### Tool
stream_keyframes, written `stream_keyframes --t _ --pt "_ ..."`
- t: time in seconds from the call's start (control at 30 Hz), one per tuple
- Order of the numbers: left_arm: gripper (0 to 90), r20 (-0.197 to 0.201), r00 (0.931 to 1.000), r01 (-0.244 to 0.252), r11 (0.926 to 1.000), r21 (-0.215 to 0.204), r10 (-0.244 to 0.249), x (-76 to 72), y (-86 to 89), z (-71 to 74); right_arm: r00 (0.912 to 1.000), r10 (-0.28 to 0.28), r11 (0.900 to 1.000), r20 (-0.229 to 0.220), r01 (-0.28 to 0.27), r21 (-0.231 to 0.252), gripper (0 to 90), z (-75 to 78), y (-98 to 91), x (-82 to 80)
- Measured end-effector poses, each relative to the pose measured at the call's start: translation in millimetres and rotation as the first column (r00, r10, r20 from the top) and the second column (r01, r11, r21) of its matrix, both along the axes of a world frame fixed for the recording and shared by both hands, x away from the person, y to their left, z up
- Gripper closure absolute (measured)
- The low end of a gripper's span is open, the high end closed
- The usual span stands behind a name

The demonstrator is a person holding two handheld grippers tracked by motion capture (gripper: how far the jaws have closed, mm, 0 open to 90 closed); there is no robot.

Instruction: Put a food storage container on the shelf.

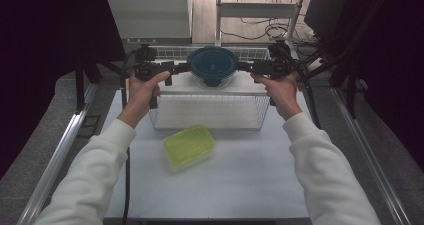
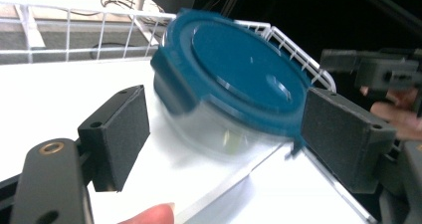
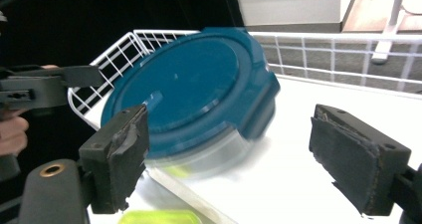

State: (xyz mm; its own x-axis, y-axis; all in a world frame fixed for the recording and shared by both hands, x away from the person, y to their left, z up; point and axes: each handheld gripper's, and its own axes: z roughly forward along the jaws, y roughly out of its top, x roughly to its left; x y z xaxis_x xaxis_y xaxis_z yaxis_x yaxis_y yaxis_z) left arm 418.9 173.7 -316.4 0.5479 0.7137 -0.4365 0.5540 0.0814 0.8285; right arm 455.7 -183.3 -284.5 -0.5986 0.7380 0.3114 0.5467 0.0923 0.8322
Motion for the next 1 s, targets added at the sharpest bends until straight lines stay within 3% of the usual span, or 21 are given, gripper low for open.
stream_keyframes --t 0.17,0.3,0.4,0.43,0.53,0.7,0.83,0.9,0.97,1.0 --pt "20.3 0.03 0.9995 0.008 0.9995 0.03 -0.009 -28.2 5.8 -11.5 0.9981 0.055 0.9984 0.027 -0.055 -0.009 22.2 -7.7 -10.7 -22.5" --pt "19.6 0.045 0.999 0.005 0.9976 0.069 -0.008 -45.9 7.0 -21.8 0.9944 0.077 0.996 0.072 -0.074 -0.05 23.9 -16.7 -17.1 -43.5" --pt "19.2 0.043 0.9987 0.023 0.9957 0.09 -0.027 -65.6 10.5 -38.4 0.9935 0.083 0.996 0.078 -0.081 -0.038 24.1 -25.1 -22.2 -57.7" --pt "19.3 0.043 0.9987 0.023 0.9957 0.09 -0.027 -65.6 10.5 -38.4 0.9934 0.086 0.996 0.075 -0.084 -0.031 24.1 -28.4 -23.7 -62.4" --pt "20.1 0.048 0.9982 0.03 0.994 0.105 -0.035 -84.6 17.0 -52.8 0.9927 0.097 0.995 0.071 -0.095 -0.029 24.1 -37.9 -28.2 -75.5" --pt "20.4 0.046 0.9985 0.023 0.9881 0.152 -0.031 -108.5 21.7 -70.4 0.9903 0.121 0.99 0.068 -0.116 -0.081 24.1 -54.9 -35.7 -97.9" --pt "21.2 0.029 0.9988 0.033 0.9861 0.163 -0.038 -121.5 23.0 -81.0 0.9891 0.136 0.9858 0.057 -0.129 -0.107 24.1 -67.6 -40.9 -109.2" --pt "21.9 0.009 0.9985 0.051 0.9825 0.179 -0.053 -128.5 22.8 -87.4 0.9891 0.143 0.9828 0.033 -0.138 -0.122 24.1 -81.2 -46.1 -119.3" --pt "22.0 -0.01 0.9976 0.069 0.9715 0.227 -0.069 -138.0 19.5 -97.1 0.9885 0.151 0.9802 0.01 -0.148 -0.131 24.2 -90.2 -49.9 -125.8" --pt "22.0 -0.01 0.9976 0.069 0.9715 0.227 -0.069 -138.0 19.5 -97.1 0.9885 0.151 0.9802 0.01 -0.148 -0.131 24.2 -90.2 -49.9 -125.8"
